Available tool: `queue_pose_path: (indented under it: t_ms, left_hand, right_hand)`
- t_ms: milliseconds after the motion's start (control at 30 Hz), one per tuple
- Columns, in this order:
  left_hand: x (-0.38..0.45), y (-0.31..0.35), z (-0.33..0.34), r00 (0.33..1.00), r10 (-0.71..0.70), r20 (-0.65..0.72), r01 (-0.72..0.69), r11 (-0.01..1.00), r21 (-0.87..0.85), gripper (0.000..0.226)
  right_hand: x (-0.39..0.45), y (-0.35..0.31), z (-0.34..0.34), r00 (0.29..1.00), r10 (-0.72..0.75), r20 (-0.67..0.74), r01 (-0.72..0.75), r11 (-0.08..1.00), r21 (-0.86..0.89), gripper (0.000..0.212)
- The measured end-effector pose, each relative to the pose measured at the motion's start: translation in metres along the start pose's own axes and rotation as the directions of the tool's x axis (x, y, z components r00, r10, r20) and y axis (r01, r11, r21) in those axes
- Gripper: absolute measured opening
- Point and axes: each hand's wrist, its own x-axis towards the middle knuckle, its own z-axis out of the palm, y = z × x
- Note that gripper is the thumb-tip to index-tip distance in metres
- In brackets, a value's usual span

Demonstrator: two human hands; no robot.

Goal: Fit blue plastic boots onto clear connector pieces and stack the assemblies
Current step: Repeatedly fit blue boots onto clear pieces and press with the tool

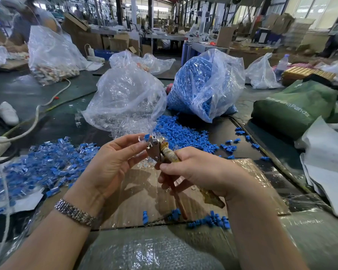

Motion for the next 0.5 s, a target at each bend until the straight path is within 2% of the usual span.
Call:
queue_pose_path:
  t_ms: [100, 233, 400, 500]
  left_hand:
    - [-0.002, 0.000, 0.002, 0.998, 0.048, 0.029, -0.050, 0.997, 0.065, 0.023]
    - [-0.005, -0.001, 0.004, 0.994, 0.111, 0.001, -0.109, 0.975, 0.192, 0.022]
    - [-0.006, 0.000, 0.004, 0.990, 0.142, 0.002, -0.139, 0.963, 0.233, 0.026]
    - [-0.005, 0.000, 0.003, 0.986, 0.165, 0.025, -0.165, 0.947, 0.274, 0.026]
  right_hand:
    - [0.001, 0.000, 0.004, 1.000, 0.009, -0.006, -0.009, 1.000, -0.025, 0.024]
    - [0.003, -0.002, 0.006, 1.000, 0.017, -0.005, -0.017, 0.997, -0.079, 0.018]
    - [0.004, -0.001, 0.008, 0.998, 0.005, -0.061, -0.009, 0.997, -0.076, 0.042]
    - [0.007, 0.001, 0.013, 0.992, -0.027, -0.120, 0.013, 0.994, -0.111, 0.048]
